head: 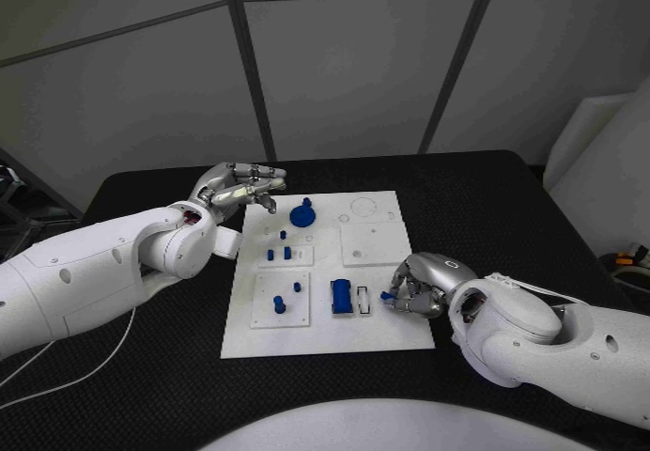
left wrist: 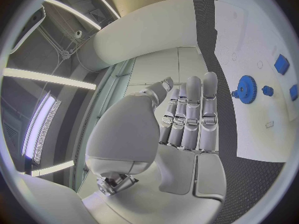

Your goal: Assemble the parts on the task board

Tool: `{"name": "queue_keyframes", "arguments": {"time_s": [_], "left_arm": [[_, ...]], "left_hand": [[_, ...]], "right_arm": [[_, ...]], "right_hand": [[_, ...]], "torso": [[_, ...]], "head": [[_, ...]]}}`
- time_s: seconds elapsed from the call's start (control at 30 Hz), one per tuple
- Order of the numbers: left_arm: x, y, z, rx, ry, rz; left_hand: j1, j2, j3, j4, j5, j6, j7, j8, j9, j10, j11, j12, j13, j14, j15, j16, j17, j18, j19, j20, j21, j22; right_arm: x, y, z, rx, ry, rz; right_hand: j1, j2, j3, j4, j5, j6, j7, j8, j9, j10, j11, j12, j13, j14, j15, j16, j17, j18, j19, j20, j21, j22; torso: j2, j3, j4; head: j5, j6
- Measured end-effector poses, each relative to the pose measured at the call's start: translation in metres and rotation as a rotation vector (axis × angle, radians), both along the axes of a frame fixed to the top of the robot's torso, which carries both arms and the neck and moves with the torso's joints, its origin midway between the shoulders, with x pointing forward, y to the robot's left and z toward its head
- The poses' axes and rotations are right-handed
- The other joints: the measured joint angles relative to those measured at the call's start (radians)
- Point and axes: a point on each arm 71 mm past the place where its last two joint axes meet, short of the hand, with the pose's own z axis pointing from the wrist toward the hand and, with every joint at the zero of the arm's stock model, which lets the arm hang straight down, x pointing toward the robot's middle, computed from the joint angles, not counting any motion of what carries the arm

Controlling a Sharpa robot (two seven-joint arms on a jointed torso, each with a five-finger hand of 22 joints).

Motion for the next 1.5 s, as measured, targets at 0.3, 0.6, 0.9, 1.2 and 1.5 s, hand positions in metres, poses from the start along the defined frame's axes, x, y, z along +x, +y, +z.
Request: {"name": "queue_keyframes", "arguments": {"time_s": [0.3, 0.6, 0.9, 1.2, 1.5], "left_arm": [[0.0, 0.0, 0.0, 0.0, 0.0, -0.001], [-0.001, -0.001, 0.0, -0.001, 0.001, -0.002], [-0.001, -0.001, 0.001, -0.001, 0.002, -0.004], [-0.001, -0.001, 0.001, -0.001, 0.003, -0.005], [-0.001, -0.001, 0.001, -0.001, 0.004, -0.006]], "left_hand": [[0.0, 0.0, 0.0, 0.0, 0.0, 0.0, 0.0, 0.004, 0.0, -0.001, 0.001, 0.005, 0.0, 0.0, 0.0, 0.0, -0.002, 0.0, 0.0, 0.0, 0.0, -0.001], [-0.004, 0.004, 0.0, 0.0, 0.0, 0.0, 0.0, 0.004, 0.0, -0.004, 0.004, 0.005, 0.0, 0.0, 0.0, 0.0, -0.002, 0.0, 0.0, 0.0, 0.0, -0.001], [-0.004, 0.004, 0.0, 0.0, 0.0, 0.0, 0.0, 0.004, 0.0, -0.004, 0.004, 0.005, 0.0, 0.0, 0.0, 0.0, -0.002, 0.0, 0.0, 0.0, 0.0, -0.001], [-0.004, 0.004, 0.0, 0.0, 0.0, 0.0, 0.0, 0.004, 0.0, -0.004, 0.004, 0.005, 0.0, 0.0, 0.0, 0.0, -0.002, 0.0, 0.0, 0.0, 0.0, -0.001], [-0.004, 0.004, 0.0, 0.0, 0.0, 0.0, 0.0, 0.004, 0.0, -0.004, 0.004, 0.005, 0.0, 0.0, 0.0, 0.0, -0.002, 0.0, 0.0, 0.0, 0.0, -0.001]], "right_arm": [[0.001, 0.006, 0.001, 0.137, 0.025, -0.054], [0.004, 0.013, -0.004, 0.191, 0.067, -0.081], [0.008, 0.02, -0.012, 0.198, 0.123, -0.086], [0.011, 0.025, -0.016, 0.192, 0.153, -0.083], [0.013, 0.026, -0.018, 0.185, 0.16, -0.086]], "right_hand": [[-0.045, -0.008, 0.002, 0.004, 0.022, 0.01, -0.009, -0.008, -0.002, 0.014, -0.007, -0.001, -0.009, -0.002, -0.005, 0.003, 0.0, 0.0, 0.002, 0.002, 0.0, 0.0], [-0.1, -0.017, 0.002, 0.004, 0.1, 0.019, -0.007, -0.018, -0.002, 0.015, -0.007, -0.001, -0.003, -0.002, -0.005, 0.007, 0.0, 0.0, 0.002, 0.002, 0.004, 0.0], [-0.224, -0.002, -0.067, 0.009, 0.2, 0.046, -0.014, -0.017, 0.014, 0.023, -0.009, 0.014, 0.012, -0.002, -0.005, 0.012, 0.0, 0.0, 0.011, -0.001, 0.008, 0.0], [-0.233, 0.004, -0.074, 0.007, 0.197, 0.049, -0.017, -0.017, 0.019, 0.032, -0.011, 0.022, 0.021, -0.002, -0.005, 0.014, 0.0, 0.0, 0.012, -0.002, 0.008, 0.0], [-0.233, 0.004, -0.074, 0.007, 0.192, 0.052, -0.02, -0.014, 0.022, 0.032, -0.011, 0.022, 0.022, -0.002, -0.005, 0.014, 0.0, 0.0, 0.012, -0.002, 0.008, 0.0]], "torso": [[0.0, 0.0009, -0.0003], [0.001, 0.0011, -0.0007], [0.002, 0.0008, -0.0007], [0.001, 0.0008, -0.0013], [0.001, 0.0011, -0.0017]], "head": [[0.003, 0.0], [0.003, -0.002], [0.006, -0.005], [0.007, -0.007], [0.007, -0.008]]}}
